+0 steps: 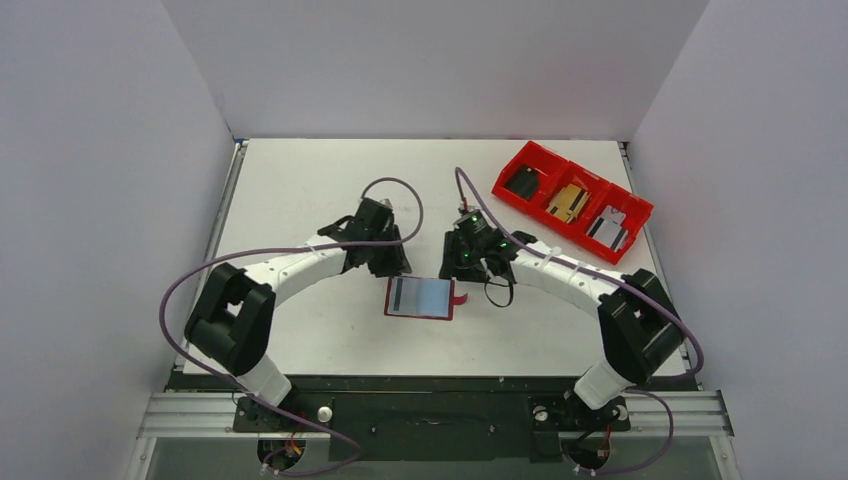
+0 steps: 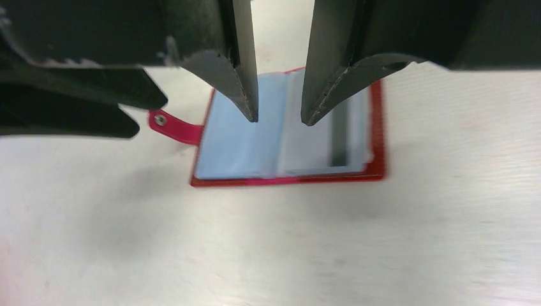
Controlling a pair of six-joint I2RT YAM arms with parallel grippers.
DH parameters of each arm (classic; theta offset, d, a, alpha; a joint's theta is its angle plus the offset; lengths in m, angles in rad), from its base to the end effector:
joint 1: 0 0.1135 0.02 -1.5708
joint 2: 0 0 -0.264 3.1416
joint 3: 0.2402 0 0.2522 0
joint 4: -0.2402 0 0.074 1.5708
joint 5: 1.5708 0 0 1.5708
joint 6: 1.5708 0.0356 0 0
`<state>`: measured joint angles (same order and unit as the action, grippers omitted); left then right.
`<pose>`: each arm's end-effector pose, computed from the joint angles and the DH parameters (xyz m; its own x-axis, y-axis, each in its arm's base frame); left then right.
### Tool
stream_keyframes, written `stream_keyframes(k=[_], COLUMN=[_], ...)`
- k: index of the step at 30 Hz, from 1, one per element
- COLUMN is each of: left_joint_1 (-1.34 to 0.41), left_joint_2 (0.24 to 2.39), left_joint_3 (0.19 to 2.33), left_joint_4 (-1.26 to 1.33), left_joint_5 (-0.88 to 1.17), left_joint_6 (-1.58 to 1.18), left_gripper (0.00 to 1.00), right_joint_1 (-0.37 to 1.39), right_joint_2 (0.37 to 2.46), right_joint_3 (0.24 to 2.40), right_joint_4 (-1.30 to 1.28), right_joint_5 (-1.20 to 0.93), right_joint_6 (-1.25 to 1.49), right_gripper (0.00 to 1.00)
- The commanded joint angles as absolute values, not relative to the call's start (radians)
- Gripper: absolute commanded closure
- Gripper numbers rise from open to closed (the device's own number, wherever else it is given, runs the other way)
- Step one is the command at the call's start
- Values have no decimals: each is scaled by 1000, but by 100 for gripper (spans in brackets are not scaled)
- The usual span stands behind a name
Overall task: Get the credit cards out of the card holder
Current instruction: Remove the credit card from the card holder.
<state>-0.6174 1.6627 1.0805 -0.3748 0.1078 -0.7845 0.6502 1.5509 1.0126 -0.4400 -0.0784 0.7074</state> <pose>0.2790 -0.2028 0.2024 -0.9141 -0.2124 -0.3455 -0.0278 0.8827 -0.4692 0.2506 0.1941 0.2125 -0.9167 0.1168 -0.3822 -0.0560 0.9093 0.4123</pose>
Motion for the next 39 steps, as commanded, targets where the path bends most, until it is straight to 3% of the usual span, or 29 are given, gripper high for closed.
stream_keyframes(k=[1,13,26,39], left_joint_1=[-538,-516,-610,-616], left_joint_2=[1588,1592,1609,1539], left_joint_3=[1000,878,841,891], left_joint_4=[-426,-355,-300,-345], left_joint_5=[78,108,118,92], left_joint_6=[-717,-712,-795,-822], left_gripper=[73,91,95,96], right_joint_1=[754,810,789,737], right_joint_2=[1642,1845,1878,1780], right_joint_3=[1128,1227,1181,1065], right_joint_4=[-357,-289,-263,-236], right_joint_5=[-106,-141,-146,-177], right_joint_6=[777,831,818,804], right_gripper=[56,62,63,63])
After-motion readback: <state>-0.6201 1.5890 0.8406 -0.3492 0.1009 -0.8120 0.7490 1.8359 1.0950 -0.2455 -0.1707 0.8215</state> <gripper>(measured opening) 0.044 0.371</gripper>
